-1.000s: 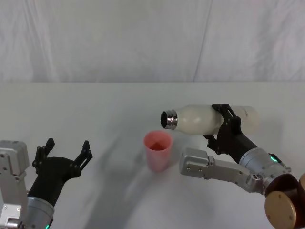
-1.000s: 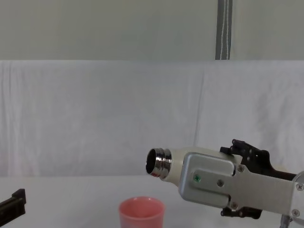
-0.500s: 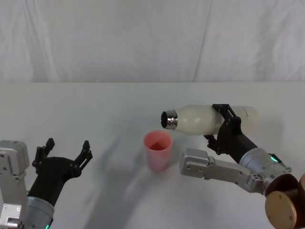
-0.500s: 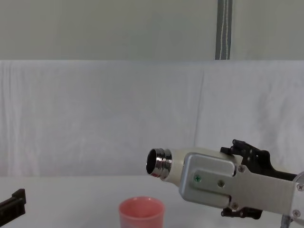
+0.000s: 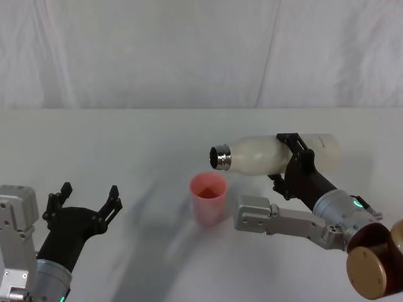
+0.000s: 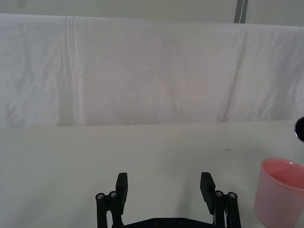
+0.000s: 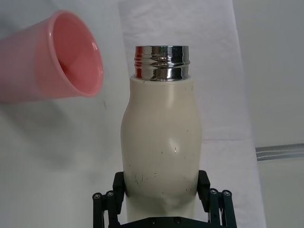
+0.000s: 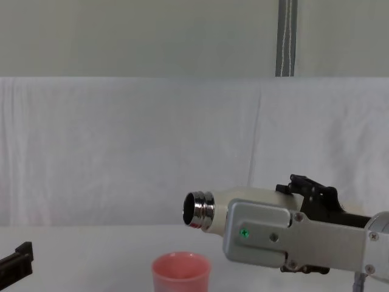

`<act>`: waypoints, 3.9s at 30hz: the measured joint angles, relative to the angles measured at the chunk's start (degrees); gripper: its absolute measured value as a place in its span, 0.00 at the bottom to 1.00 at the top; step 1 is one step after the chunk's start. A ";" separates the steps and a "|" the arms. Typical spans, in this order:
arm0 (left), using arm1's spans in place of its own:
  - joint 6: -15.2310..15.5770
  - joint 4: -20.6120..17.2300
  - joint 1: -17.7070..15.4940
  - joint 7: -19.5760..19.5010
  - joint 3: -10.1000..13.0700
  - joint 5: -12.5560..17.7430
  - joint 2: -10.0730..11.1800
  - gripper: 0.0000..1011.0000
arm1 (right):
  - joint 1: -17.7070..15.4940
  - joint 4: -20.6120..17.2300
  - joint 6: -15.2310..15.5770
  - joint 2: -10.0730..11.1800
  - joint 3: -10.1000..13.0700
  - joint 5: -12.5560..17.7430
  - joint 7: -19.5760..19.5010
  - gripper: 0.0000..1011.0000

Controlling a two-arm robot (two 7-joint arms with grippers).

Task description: Grasp the thermos with one hand and pour water into the cup lid.

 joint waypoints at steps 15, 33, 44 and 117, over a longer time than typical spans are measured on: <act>0.00 0.00 0.00 0.00 0.00 0.00 0.00 0.99 | 1.24 0.52 1.50 0.34 -1.72 -3.44 0.97 0.94; 0.00 0.00 0.00 0.00 0.00 0.00 0.00 0.99 | 2.19 0.54 2.19 0.92 -2.89 -6.09 1.71 0.94; 0.00 0.00 0.00 0.00 0.00 0.00 0.00 0.99 | 2.50 0.41 2.04 1.40 -3.09 -6.73 1.70 0.94; 0.00 0.00 0.00 0.00 0.00 0.00 0.00 0.99 | 3.95 -0.71 1.57 2.57 -3.31 -7.48 2.30 0.94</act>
